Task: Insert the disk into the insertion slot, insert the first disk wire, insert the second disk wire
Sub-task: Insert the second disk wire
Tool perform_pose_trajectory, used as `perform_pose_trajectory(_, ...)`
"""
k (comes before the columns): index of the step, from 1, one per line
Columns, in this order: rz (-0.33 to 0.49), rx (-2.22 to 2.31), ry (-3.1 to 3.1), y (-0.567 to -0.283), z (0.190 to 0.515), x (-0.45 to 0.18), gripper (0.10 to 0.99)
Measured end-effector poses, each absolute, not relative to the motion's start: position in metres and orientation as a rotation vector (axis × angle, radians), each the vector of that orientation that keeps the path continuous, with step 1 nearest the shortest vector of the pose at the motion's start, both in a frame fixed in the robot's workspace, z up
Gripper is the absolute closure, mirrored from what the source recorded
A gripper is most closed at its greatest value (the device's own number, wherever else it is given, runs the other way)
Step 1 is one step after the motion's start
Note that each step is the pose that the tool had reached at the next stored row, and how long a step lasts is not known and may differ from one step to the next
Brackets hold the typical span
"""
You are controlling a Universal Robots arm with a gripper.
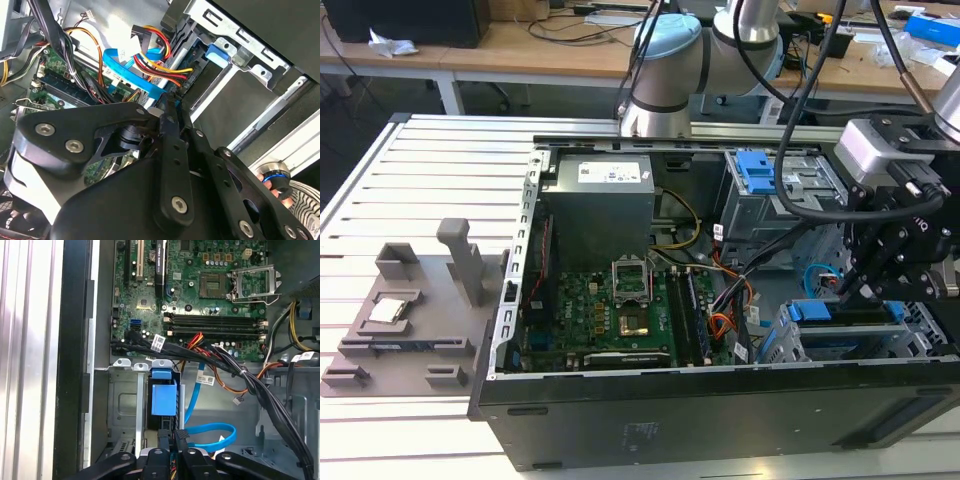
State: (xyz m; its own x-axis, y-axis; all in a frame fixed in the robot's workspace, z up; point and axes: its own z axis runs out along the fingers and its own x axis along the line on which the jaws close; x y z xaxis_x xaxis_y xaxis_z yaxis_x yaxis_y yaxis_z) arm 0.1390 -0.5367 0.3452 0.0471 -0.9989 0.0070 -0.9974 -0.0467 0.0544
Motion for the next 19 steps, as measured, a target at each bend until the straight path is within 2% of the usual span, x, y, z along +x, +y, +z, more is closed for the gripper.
perform_pose_trajectory(14, -0.05, 2.241, -2.138, -0.537, 0.337, 0.139, 0.925)
perform_pose_trajectory(15, -0.051, 2.241, -2.138, -0.537, 0.337, 0.139, 0.914)
perform_pose_trajectory(16, -0.049, 2.24, -2.137, -0.537, 0.337, 0.139, 0.851)
perform_pose_trajectory(19, -0.047, 2.239, -2.137, -0.537, 0.355, 0.139, 0.851)
